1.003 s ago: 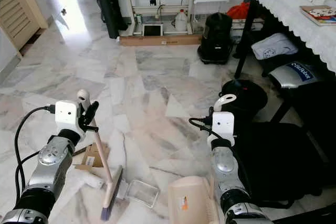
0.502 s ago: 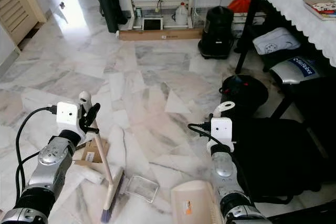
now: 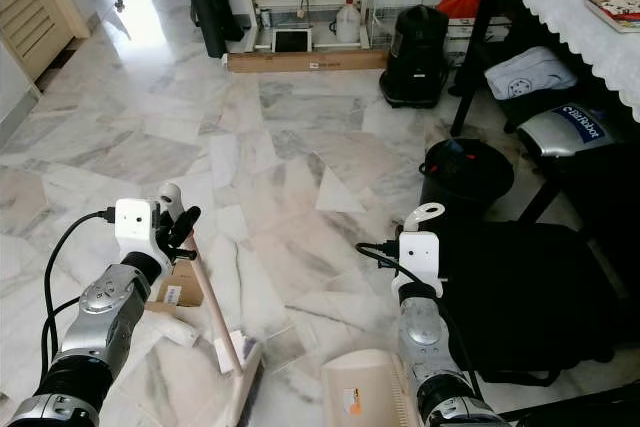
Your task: Sweep floor
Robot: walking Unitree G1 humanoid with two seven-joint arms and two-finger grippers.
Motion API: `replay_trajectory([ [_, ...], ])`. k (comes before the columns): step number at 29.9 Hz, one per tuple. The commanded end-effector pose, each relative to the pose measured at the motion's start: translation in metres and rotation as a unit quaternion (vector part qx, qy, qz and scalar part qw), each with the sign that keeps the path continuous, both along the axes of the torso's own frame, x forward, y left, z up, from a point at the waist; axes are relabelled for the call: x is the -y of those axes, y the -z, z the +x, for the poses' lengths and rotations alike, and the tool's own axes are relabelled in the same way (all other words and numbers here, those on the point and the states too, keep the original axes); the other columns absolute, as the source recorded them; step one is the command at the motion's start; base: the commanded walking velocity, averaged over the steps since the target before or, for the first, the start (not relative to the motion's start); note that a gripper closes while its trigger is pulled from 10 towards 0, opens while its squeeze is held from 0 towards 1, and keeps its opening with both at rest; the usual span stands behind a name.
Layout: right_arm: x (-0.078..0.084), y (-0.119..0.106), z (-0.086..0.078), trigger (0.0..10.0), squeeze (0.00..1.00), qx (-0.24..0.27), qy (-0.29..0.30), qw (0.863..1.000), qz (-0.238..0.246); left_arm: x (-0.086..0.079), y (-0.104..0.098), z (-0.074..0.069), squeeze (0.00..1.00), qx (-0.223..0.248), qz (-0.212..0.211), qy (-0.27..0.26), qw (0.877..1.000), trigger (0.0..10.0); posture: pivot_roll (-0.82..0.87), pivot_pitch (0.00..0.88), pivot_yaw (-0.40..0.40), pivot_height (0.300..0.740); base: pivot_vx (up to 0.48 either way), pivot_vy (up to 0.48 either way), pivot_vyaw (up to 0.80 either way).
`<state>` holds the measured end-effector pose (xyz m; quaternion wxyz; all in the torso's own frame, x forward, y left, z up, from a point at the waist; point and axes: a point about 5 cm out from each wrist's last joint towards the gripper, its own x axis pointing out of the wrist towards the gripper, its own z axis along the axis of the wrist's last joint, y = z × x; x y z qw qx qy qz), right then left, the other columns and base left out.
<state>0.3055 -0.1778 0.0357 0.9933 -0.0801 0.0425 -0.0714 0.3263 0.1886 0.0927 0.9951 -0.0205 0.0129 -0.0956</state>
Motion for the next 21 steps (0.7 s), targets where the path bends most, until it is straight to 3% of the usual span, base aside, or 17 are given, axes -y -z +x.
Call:
replay_trajectory([
  [1, -0.005, 0.006, -0.004, 10.0, 0.00, -0.011, -0.003, 1.000, 0.001, -0.003, -0.005, 0.001, 0.00, 0.003, -0.003, 0.003, 1.000, 10.0, 0.09, 0.128, 0.043, 0.740, 0.000, 0.000, 0.00],
  [9, -0.004, 0.001, 0.001, 10.0, 0.00, -0.006, 0.002, 1.000, 0.001, -0.012, -0.011, 0.000, 0.00, 0.013, 0.033, 0.006, 0.999, 10.0, 0.08, 0.124, 0.047, 0.740, 0.000, 0.000, 0.00],
  [15, 0.001, -0.001, 0.002, 10.0, 0.00, 0.002, 0.013, 1.000, -0.001, -0.016, -0.043, 0.002, 0.00, 0.082, 0.089, -0.002, 0.993, 10.0, 0.09, 0.117, 0.049, 0.740, 0.000, 0.000, 0.00],
  [21, 0.000, -0.001, 0.002, 10.0, 0.00, 0.001, 0.018, 1.000, -0.002, -0.013, -0.061, 0.003, 0.00, 0.126, 0.080, -0.005, 0.989, 10.0, 0.09, 0.111, 0.053, 0.740, 0.000, 0.000, 0.00],
])
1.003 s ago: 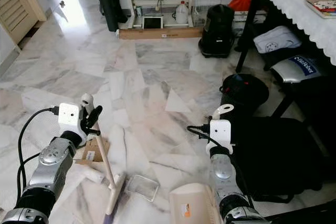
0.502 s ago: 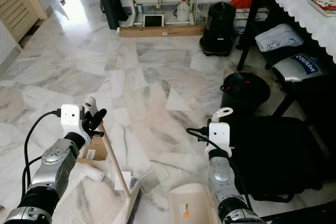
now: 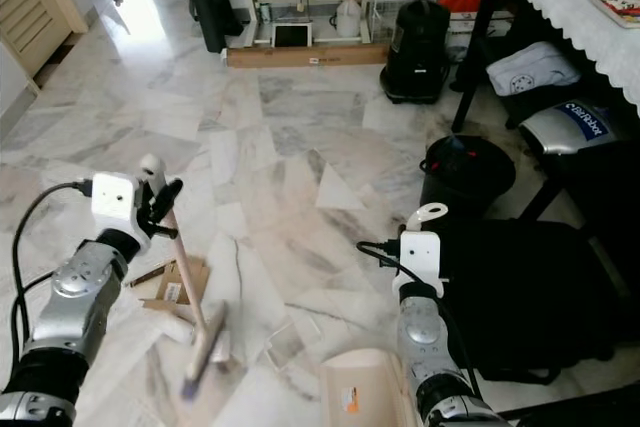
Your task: Sweep floor
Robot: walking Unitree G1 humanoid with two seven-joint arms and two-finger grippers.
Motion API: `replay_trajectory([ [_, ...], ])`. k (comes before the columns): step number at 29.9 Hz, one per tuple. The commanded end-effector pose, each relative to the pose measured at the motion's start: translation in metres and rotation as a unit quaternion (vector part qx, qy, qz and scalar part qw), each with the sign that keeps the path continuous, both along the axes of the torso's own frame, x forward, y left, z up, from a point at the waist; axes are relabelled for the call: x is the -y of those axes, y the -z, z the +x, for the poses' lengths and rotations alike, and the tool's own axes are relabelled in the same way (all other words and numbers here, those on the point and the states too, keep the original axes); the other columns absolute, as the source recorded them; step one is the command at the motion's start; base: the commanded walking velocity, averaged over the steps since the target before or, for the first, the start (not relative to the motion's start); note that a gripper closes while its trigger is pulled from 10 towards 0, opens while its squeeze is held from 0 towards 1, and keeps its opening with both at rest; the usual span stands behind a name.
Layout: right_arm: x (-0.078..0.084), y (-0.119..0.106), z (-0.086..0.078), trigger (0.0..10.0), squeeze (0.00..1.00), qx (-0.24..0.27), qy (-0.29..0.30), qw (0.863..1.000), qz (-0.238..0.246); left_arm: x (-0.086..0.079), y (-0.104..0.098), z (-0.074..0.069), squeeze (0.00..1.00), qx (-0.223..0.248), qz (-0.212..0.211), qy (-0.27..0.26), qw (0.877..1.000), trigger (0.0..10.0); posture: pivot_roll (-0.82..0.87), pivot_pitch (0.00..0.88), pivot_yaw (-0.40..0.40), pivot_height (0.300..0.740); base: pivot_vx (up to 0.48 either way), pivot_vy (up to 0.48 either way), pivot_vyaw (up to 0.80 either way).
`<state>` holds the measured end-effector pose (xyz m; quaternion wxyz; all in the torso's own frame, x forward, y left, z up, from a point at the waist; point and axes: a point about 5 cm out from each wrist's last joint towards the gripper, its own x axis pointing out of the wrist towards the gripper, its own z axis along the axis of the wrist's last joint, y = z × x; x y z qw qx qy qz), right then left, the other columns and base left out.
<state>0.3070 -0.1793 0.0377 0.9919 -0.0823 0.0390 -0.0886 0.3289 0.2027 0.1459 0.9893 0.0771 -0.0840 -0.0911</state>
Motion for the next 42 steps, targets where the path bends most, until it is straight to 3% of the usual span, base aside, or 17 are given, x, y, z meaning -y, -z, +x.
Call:
replay_trajectory([
  [1, -0.001, 0.001, 0.000, 10.0, 0.00, -0.004, 0.001, 1.000, 0.001, 0.001, -0.008, 0.001, 0.00, 0.021, -0.008, 0.002, 1.000, 10.0, 0.09, 0.111, 0.053, 0.740, 0.000, 0.000, 0.00],
  [11, 0.003, -0.001, 0.000, 10.0, 0.00, 0.005, 0.008, 1.000, 0.000, 0.019, -0.001, 0.021, 0.00, 0.000, -0.106, 0.016, 0.994, 10.0, 0.07, 0.107, 0.062, 0.740, 0.000, 0.000, 0.00],
  [21, 0.007, 0.001, -0.003, 10.0, 0.00, 0.003, 0.013, 1.000, -0.003, 0.028, 0.008, 0.024, 0.00, -0.018, -0.108, 0.030, 0.994, 10.0, 0.06, 0.112, 0.061, 0.740, 0.000, 0.000, 0.00],
  [23, 0.006, 0.001, -0.002, 10.0, 0.00, 0.001, 0.012, 1.000, -0.003, 0.030, 0.026, 0.022, 0.00, -0.070, -0.112, 0.050, 0.990, 10.0, 0.06, 0.111, 0.060, 0.740, 0.000, 0.000, 0.00],
  [31, 0.004, 0.000, -0.001, 10.0, 0.00, 0.004, 0.010, 1.000, -0.003, 0.027, 0.045, 0.015, 0.00, -0.109, -0.105, 0.060, 0.987, 10.0, 0.06, 0.112, 0.059, 0.740, 0.000, 0.000, 0.00],
  [39, 0.005, 0.000, -0.001, 10.0, 0.00, 0.003, 0.011, 1.000, -0.003, 0.024, 0.051, 0.010, 0.00, -0.129, -0.090, 0.080, 0.984, 10.0, 0.07, 0.111, 0.058, 0.740, 0.000, 0.000, 0.00],
  [42, 0.004, -0.001, -0.001, 10.0, 0.00, 0.003, 0.011, 1.000, -0.003, 0.020, 0.055, 0.000, 0.00, -0.150, -0.076, 0.112, 0.979, 10.0, 0.08, 0.108, 0.057, 0.740, 0.000, 0.000, 0.00],
])
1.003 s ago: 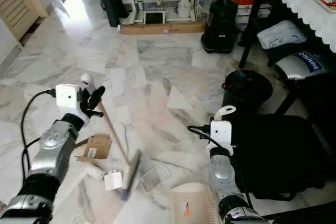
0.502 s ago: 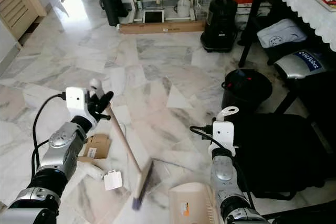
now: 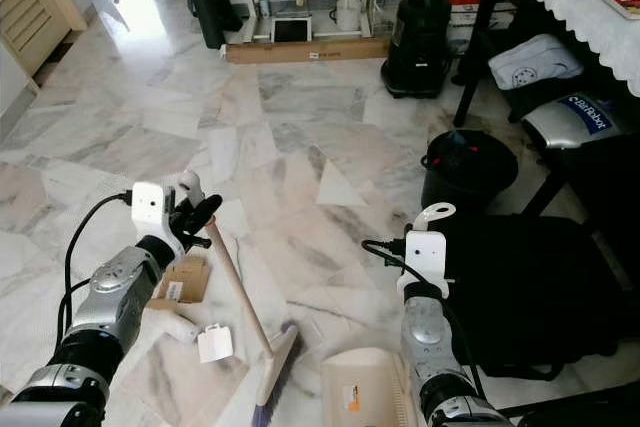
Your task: Sweep floor
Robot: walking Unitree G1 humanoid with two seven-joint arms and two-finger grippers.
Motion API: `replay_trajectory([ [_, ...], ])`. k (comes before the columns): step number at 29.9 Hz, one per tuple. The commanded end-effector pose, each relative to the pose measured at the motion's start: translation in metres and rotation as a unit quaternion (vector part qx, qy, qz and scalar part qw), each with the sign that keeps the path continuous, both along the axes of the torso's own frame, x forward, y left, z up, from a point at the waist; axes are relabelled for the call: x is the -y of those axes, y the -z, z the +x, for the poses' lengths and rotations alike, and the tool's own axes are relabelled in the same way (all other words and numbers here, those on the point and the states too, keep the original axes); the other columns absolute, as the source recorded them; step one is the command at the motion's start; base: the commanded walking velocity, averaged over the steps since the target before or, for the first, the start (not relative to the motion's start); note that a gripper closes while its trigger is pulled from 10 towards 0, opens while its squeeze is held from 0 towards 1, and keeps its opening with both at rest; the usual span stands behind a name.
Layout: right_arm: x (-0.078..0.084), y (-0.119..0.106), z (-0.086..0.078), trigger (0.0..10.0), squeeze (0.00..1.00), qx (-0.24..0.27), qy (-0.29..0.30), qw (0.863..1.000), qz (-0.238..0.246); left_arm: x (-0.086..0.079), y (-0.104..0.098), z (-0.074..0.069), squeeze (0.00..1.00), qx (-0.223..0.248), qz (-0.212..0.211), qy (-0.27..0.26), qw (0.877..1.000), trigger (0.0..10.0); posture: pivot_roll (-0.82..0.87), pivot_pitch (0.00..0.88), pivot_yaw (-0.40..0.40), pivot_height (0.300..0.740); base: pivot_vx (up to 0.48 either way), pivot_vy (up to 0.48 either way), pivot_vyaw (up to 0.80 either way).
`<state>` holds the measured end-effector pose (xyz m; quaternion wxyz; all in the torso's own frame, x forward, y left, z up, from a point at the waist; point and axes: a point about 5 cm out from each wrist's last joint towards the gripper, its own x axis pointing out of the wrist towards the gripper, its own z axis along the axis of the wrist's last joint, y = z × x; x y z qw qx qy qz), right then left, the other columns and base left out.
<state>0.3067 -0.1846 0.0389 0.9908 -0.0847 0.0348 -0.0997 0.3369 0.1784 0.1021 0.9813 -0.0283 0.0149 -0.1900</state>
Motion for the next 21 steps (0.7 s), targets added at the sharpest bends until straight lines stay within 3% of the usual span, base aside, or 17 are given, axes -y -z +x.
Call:
replay_trajectory([
  [1, -0.001, 0.000, 0.000, 10.0, 0.00, -0.001, 0.000, 1.000, 0.000, -0.006, 0.013, -0.010, 0.00, -0.037, 0.014, 0.021, 0.999, 10.0, 0.08, 0.108, 0.057, 0.740, 0.000, 0.000, 0.00],
  [10, 0.004, -0.005, 0.004, 10.0, 0.00, 0.011, 0.021, 1.000, -0.001, -0.014, 0.019, -0.029, 0.00, -0.060, 0.022, 0.051, 0.997, 10.0, 0.09, 0.102, 0.056, 0.740, 0.000, 0.000, 0.00],
  [21, 0.005, -0.011, 0.008, 10.0, 0.00, 0.018, 0.030, 0.999, -0.004, -0.018, 0.001, -0.042, 0.00, -0.070, 0.026, 0.096, 0.993, 10.0, 0.11, 0.086, 0.057, 0.740, 0.000, 0.000, 0.00],
])
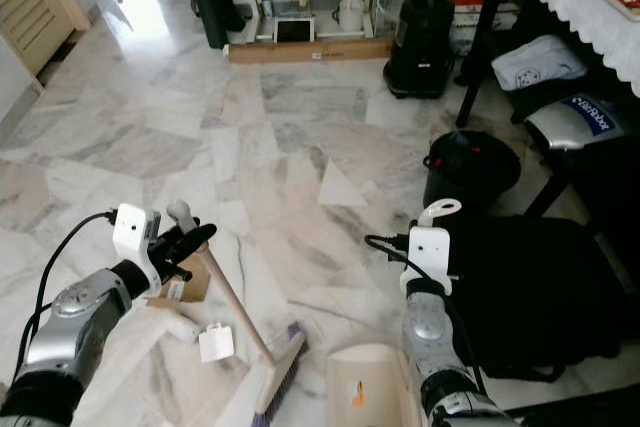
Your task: Sweep floor
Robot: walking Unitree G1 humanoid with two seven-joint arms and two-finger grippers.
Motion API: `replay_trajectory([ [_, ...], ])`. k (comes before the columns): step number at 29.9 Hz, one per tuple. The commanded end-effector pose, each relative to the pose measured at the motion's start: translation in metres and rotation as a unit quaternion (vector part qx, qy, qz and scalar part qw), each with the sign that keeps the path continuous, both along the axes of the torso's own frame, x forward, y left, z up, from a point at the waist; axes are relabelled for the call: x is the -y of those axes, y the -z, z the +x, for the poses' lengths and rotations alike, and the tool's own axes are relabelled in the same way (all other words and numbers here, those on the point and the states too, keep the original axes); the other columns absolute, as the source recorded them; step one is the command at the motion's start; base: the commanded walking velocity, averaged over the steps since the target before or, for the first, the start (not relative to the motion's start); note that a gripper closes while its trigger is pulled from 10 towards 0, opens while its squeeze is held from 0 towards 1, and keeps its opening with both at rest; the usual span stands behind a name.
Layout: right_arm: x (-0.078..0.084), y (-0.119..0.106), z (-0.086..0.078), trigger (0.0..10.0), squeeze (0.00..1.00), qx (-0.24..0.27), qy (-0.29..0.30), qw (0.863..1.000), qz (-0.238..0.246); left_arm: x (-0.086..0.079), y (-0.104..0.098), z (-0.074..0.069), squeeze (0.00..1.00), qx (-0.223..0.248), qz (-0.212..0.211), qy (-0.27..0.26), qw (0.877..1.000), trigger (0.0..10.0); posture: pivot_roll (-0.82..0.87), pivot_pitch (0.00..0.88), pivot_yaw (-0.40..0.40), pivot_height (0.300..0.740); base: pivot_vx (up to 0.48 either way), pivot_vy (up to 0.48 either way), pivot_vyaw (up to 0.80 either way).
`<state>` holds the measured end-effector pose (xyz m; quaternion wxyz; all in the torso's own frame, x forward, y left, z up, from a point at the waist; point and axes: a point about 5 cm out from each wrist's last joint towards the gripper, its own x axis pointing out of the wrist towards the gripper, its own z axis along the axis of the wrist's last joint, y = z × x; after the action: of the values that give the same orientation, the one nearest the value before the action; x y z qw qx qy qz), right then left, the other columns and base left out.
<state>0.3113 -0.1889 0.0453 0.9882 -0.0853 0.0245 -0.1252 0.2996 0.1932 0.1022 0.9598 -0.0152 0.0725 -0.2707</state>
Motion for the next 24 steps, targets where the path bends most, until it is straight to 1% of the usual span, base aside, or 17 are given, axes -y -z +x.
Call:
replay_trajectory([
  [1, 0.001, -0.005, 0.004, 10.0, 0.00, 0.006, 0.006, 1.000, -0.001, -0.006, -0.002, -0.005, 0.00, -0.016, 0.006, 0.012, 1.000, 10.0, 0.11, 0.083, 0.057, 0.740, 0.000, 0.000, 0.00],
  [3, 0.001, -0.005, 0.004, 10.0, 0.00, 0.006, 0.007, 1.000, -0.001, -0.007, -0.004, -0.005, 0.00, -0.014, 0.008, 0.012, 1.000, 10.0, 0.11, 0.083, 0.057, 0.740, 0.000, 0.000, 0.00],
  [5, 0.001, -0.005, 0.005, 10.0, 0.00, 0.005, 0.007, 1.000, -0.001, -0.012, -0.012, -0.007, 0.00, -0.008, 0.011, 0.012, 1.000, 10.0, 0.12, 0.079, 0.054, 0.740, 0.000, 0.000, 0.00],
  [6, 0.001, -0.005, 0.006, 10.0, 0.00, 0.004, 0.007, 1.000, -0.001, -0.016, -0.020, -0.008, 0.00, -0.002, 0.018, 0.013, 1.000, 10.0, 0.13, 0.078, 0.054, 0.740, 0.000, 0.000, 0.00],
  [10, 0.000, -0.005, 0.006, 10.0, 0.00, 0.003, 0.006, 1.000, -0.001, -0.021, -0.027, -0.009, 0.00, 0.007, 0.028, 0.011, 1.000, 10.0, 0.13, 0.073, 0.053, 0.740, 0.000, 0.000, 0.00],
  [11, -0.001, -0.006, 0.006, 10.0, 0.00, 0.003, 0.005, 1.000, 0.000, -0.026, -0.036, -0.008, 0.00, 0.019, 0.038, 0.001, 0.999, 10.0, 0.13, 0.072, 0.054, 0.740, 0.000, 0.000, 0.00],
  [12, -0.002, -0.006, 0.007, 10.0, 0.00, 0.003, 0.005, 1.000, 0.000, -0.029, -0.042, -0.007, 0.00, 0.027, 0.033, -0.009, 0.999, 10.0, 0.13, 0.071, 0.055, 0.740, 0.000, 0.000, 0.00],
  [13, -0.002, -0.006, 0.007, 10.0, 0.00, 0.003, 0.005, 1.000, 0.000, -0.029, -0.042, -0.007, 0.00, 0.027, 0.033, -0.009, 0.999, 10.0, 0.13, 0.071, 0.055, 0.740, 0.000, 0.000, 0.00],
  [14, -0.003, -0.006, 0.007, 10.0, 0.00, 0.003, 0.005, 1.000, 0.000, -0.031, -0.048, -0.005, 0.00, 0.036, 0.026, -0.017, 0.999, 10.0, 0.13, 0.070, 0.054, 0.740, 0.000, 0.000, 0.00],
  [16, -0.003, -0.006, 0.007, 10.0, 0.00, 0.003, 0.005, 1.000, 0.000, -0.031, -0.051, -0.004, 0.00, 0.040, 0.021, -0.020, 0.999, 10.0, 0.14, 0.070, 0.054, 0.740, 0.000, 0.000, 0.00],
  [18, -0.003, -0.005, 0.006, 10.0, 0.00, 0.002, 0.005, 1.000, 0.001, -0.036, -0.059, 0.000, 0.00, 0.063, 0.022, -0.051, 0.996, 10.0, 0.14, 0.070, 0.055, 0.740, 0.000, 0.000, 0.00],
  [19, -0.004, -0.004, 0.006, 10.0, 0.00, 0.001, 0.005, 1.000, 0.003, -0.039, -0.062, 0.002, 0.00, 0.075, 0.031, -0.073, 0.994, 10.0, 0.14, 0.070, 0.056, 0.740, 0.000, 0.000, 0.00],
  [22, -0.004, -0.004, 0.005, 10.0, 0.00, 0.001, 0.005, 1.000, 0.004, -0.042, -0.059, 0.004, 0.00, 0.079, 0.042, -0.094, 0.992, 10.0, 0.14, 0.070, 0.057, 0.740, 0.000, 0.000, 0.00],
  [24, -0.006, -0.002, 0.004, 10.0, 0.00, 0.002, -0.002, 1.000, 0.012, -0.039, -0.055, 0.004, 0.00, 0.080, 0.030, -0.106, 0.991, 10.0, 0.13, 0.074, 0.058, 0.740, 0.000, 0.000, 0.00],
])
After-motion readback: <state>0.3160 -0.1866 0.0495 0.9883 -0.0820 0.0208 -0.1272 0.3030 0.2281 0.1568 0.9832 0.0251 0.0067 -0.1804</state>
